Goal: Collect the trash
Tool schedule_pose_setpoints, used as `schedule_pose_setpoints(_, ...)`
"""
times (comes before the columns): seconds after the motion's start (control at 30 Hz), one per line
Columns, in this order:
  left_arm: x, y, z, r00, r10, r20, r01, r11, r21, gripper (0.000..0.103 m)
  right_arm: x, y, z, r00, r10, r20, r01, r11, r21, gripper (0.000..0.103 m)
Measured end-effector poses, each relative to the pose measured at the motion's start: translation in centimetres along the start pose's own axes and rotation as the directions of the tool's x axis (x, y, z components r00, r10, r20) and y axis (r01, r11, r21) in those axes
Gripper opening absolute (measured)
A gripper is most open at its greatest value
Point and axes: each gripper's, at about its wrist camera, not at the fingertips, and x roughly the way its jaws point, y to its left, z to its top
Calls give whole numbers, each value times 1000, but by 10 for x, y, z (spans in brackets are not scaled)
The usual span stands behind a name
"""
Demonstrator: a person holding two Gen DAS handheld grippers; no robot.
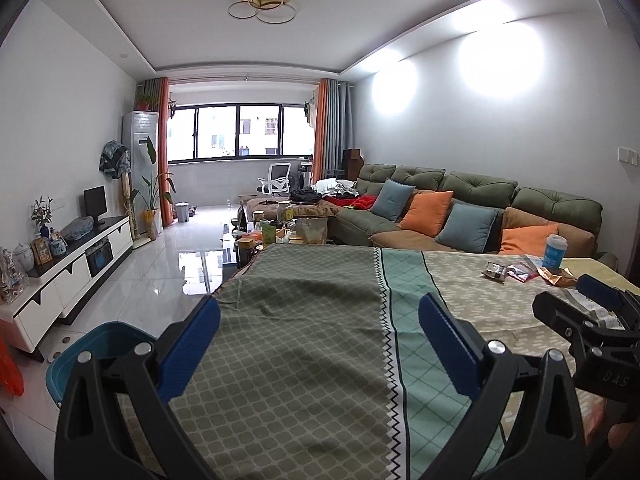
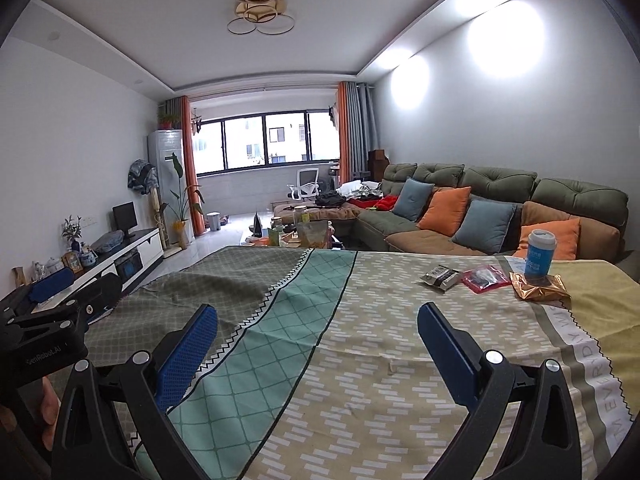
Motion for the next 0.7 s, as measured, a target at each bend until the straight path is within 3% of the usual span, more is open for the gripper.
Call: schedule_pose_setpoints(0.7, -1, -1, -2, 1000, 12, 0, -12, 1000, 6, 100, -5, 0, 0, 1000, -6, 7, 6, 1000, 2, 99)
